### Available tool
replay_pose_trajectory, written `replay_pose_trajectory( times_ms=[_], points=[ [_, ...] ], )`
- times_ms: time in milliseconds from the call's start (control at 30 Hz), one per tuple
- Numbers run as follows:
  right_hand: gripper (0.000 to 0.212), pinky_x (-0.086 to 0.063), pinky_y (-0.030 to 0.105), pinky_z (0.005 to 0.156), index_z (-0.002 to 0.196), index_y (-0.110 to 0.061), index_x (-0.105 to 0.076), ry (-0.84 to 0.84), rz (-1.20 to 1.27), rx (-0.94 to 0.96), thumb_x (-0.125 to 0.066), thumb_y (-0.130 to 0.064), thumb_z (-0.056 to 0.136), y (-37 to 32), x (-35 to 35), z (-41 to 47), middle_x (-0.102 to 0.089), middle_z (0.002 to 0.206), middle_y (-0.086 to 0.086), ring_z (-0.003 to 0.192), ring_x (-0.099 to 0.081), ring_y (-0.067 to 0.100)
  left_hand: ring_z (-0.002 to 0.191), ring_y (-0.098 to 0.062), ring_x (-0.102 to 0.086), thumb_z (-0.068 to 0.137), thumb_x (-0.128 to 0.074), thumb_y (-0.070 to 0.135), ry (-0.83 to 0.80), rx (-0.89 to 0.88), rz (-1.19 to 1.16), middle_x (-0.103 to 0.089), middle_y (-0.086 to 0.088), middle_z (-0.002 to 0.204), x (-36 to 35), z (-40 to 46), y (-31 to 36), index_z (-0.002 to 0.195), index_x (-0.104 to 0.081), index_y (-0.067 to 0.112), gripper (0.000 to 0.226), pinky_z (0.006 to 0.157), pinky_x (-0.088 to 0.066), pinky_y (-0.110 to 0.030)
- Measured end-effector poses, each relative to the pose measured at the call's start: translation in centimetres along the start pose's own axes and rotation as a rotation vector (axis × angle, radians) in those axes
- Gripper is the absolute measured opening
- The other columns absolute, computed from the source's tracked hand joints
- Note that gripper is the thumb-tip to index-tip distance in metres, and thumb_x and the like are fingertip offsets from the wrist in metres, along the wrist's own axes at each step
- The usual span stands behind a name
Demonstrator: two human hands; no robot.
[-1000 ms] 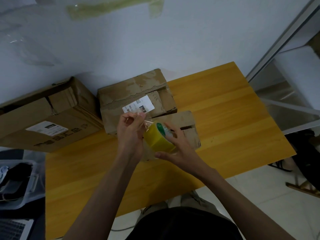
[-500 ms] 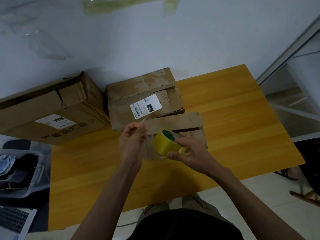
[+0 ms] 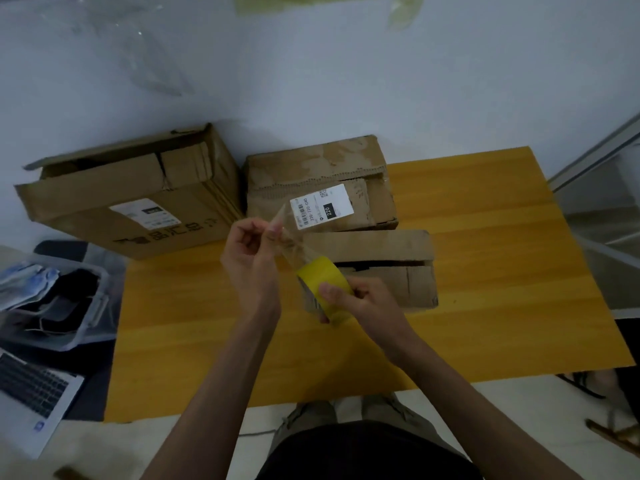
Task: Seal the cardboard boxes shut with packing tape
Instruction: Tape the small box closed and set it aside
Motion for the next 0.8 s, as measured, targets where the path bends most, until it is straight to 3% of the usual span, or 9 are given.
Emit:
replay_pose_trajectory(
  times_ms=[100,200,267,367,467,533,600,667,800],
  points=[
    [0.038,-0.055,0.025,0.072,0.093,0.003,-0.072,-0.101,0.026,-0.118,-0.063,-0.033,0.097,0.6,-3.1,0.9,-0.074,0.089,0.018,0.076,-0.072,0.015,0.079,-0.006,-0.062,0.096,-0.064,0.002,-0.065,-0.078,0.083,-0.062,0.001,0.084,2.4,0.4,0.5,0.092,-0.057,0.01,0.011,0.075,-0.05,-0.018],
    [0.029,-0.055,0.038,0.094,0.105,-0.01,-0.075,-0.197,0.102,-0.264,-0.062,-0.036,0.098,2.4,-6.4,1.9,-0.076,0.101,0.005,0.096,-0.071,0.019,0.099,-0.016,-0.064,0.095,-0.064,0.002,-0.201,-0.143,0.223,-0.062,-0.008,0.103,5.8,1.1,0.5,0.104,-0.054,0.013,0.017,0.089,-0.052,-0.029],
    [0.028,-0.05,0.037,0.1,0.115,-0.017,-0.073,-0.224,0.122,-0.335,-0.063,-0.035,0.097,3.9,-8.5,2.5,-0.075,0.109,-0.003,0.104,-0.068,0.016,0.106,-0.019,-0.063,0.096,-0.063,0.002,-0.241,-0.178,0.315,-0.061,-0.005,0.108,8.2,1.2,0.6,0.107,-0.053,0.018,0.022,0.094,-0.052,-0.033],
    [0.021,-0.042,0.036,0.104,0.109,-0.018,-0.074,-0.228,0.097,-0.373,-0.065,-0.031,0.095,5.9,-11.0,3.8,-0.073,0.11,-0.002,0.109,-0.063,0.014,0.101,-0.014,-0.064,0.098,-0.063,0.004,-0.231,-0.223,0.424,-0.063,0.004,0.101,11.1,0.4,1.0,0.102,-0.054,0.023,0.021,0.091,-0.052,-0.027],
    [0.009,-0.048,0.044,0.094,0.093,-0.03,-0.075,-0.259,0.053,-0.299,-0.07,-0.032,0.086,8.8,-13.4,5.3,-0.069,0.1,0.011,0.098,-0.064,0.027,0.1,-0.014,-0.064,0.098,-0.065,0.01,-0.215,-0.225,0.503,-0.066,0.005,0.099,13.5,-0.1,0.6,0.098,-0.058,0.025,0.016,0.089,-0.052,-0.029],
    [0.027,-0.051,0.037,0.083,0.113,-0.028,-0.066,-0.238,0.037,-0.288,-0.068,-0.025,0.086,12.1,-14.4,6.5,-0.061,0.114,0.019,0.097,-0.061,0.027,0.098,-0.013,-0.065,0.097,-0.067,0.01,-0.189,-0.231,0.512,-0.067,0.005,0.098,15.1,0.1,0.5,0.096,-0.059,0.022,0.014,0.087,-0.053,-0.028],
    [0.04,-0.046,0.021,0.079,0.127,-0.019,-0.054,-0.24,-0.247,-0.246,-0.066,-0.015,0.089,15.4,-15.0,7.8,-0.05,0.128,0.016,0.104,-0.056,0.022,0.097,-0.013,-0.065,0.095,-0.067,0.008,-0.159,-0.237,0.495,-0.067,0.007,0.096,16.2,0.5,0.7,0.095,-0.06,0.02,0.014,0.087,-0.053,-0.029],
    [0.044,-0.043,0.016,0.083,0.132,-0.015,-0.054,-0.277,-0.682,-0.142,-0.063,-0.008,0.09,18.3,-15.5,9.0,-0.045,0.127,0.009,0.111,-0.053,0.025,0.096,-0.013,-0.065,0.095,-0.067,0.006,-0.132,-0.245,0.477,-0.066,0.011,0.094,17.2,1.0,1.2,0.093,-0.059,0.024,0.02,0.088,-0.053,-0.029],
    [0.055,-0.048,0.041,0.095,0.141,-0.024,-0.046,-0.365,-1.208,-0.081,-0.062,-0.007,0.092,21.1,-16.4,10.6,-0.03,0.148,0.011,0.12,-0.05,0.034,0.095,-0.017,-0.066,0.095,-0.069,0.006,-0.136,-0.26,0.469,-0.066,0.012,0.093,18.2,1.9,1.9,0.094,-0.059,0.019,0.016,0.091,-0.054,-0.036]
  ],
)
Point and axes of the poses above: each hand's wrist, its own z-axis towards the middle knuckle, its own x-axis out of the back of the hand, y = z × x, the point moved 4 cm from there along z, towards the middle knuckle
